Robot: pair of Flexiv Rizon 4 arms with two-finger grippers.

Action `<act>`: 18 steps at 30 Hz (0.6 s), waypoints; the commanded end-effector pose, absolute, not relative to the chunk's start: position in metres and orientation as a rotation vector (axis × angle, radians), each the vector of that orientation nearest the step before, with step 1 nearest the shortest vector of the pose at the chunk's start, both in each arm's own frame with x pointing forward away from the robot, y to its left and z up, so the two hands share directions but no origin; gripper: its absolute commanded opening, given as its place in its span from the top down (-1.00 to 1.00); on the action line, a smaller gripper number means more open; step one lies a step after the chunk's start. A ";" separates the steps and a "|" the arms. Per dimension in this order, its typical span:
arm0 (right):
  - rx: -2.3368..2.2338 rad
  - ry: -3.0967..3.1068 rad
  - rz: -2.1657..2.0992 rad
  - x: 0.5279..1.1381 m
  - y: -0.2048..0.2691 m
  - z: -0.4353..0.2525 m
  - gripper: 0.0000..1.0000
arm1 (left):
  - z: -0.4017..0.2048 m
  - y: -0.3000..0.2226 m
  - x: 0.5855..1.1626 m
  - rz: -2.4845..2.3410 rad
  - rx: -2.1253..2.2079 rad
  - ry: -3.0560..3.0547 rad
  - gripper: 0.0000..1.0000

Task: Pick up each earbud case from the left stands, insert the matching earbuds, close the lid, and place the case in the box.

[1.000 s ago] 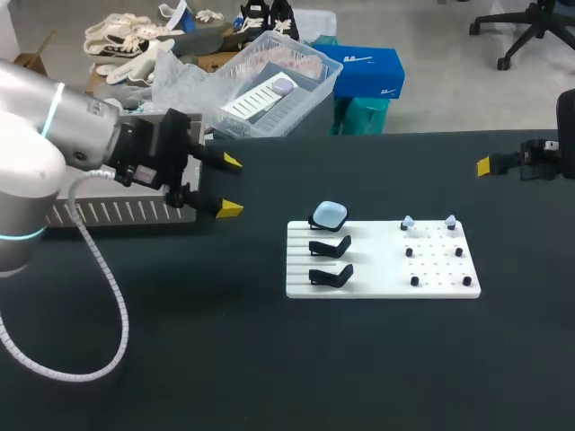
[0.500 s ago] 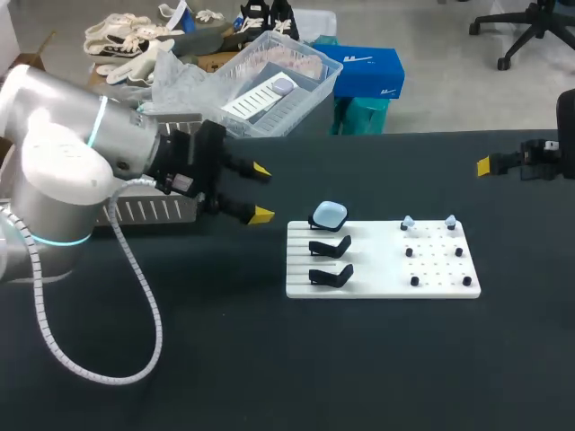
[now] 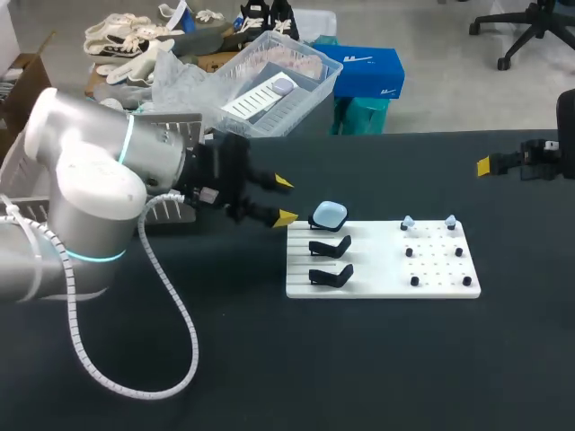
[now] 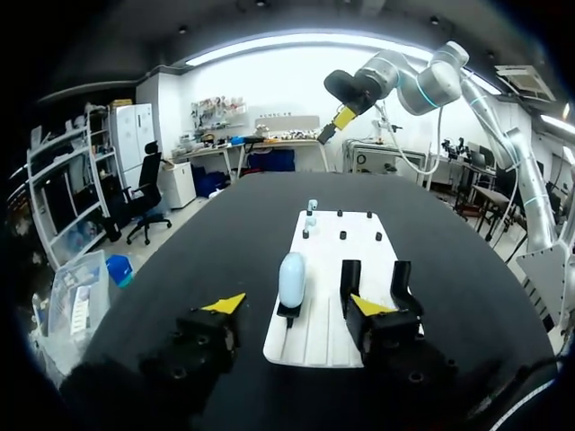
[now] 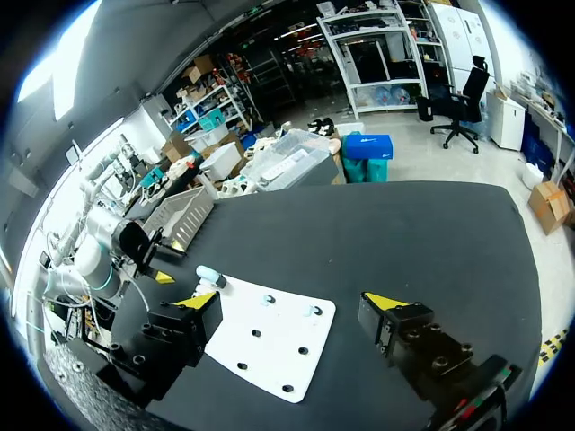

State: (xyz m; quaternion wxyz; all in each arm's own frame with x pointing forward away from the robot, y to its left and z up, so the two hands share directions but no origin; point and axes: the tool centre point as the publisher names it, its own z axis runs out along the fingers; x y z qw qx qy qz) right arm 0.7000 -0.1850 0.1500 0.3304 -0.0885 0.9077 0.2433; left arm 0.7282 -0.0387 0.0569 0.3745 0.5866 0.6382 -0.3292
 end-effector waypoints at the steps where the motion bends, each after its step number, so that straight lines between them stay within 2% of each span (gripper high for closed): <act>1: -0.231 2.374 0.636 0.700 -0.185 0.150 -1.00 | 0.049 -0.045 0.729 -0.848 1.491 1.623 -0.17; 4: -0.231 2.374 0.636 0.700 -0.185 0.150 -1.00 | 0.046 -0.050 0.727 -0.855 1.487 1.622 -0.40; 6: -0.231 2.374 0.636 0.700 -0.185 0.150 -1.00 | 0.043 -0.054 0.726 -0.859 1.491 1.620 -0.15; 8: -0.231 2.374 0.636 0.700 -0.185 0.150 -1.00 | 0.040 -0.057 0.726 -0.862 1.496 1.616 -0.13; 11: -0.231 2.374 0.636 0.700 -0.185 0.150 -1.00 | 0.038 -0.061 0.727 -0.870 1.502 1.609 -0.25; 18: -0.231 2.374 0.636 0.700 -0.185 0.150 -1.00 | 0.034 -0.069 0.731 -0.889 1.506 1.597 -0.04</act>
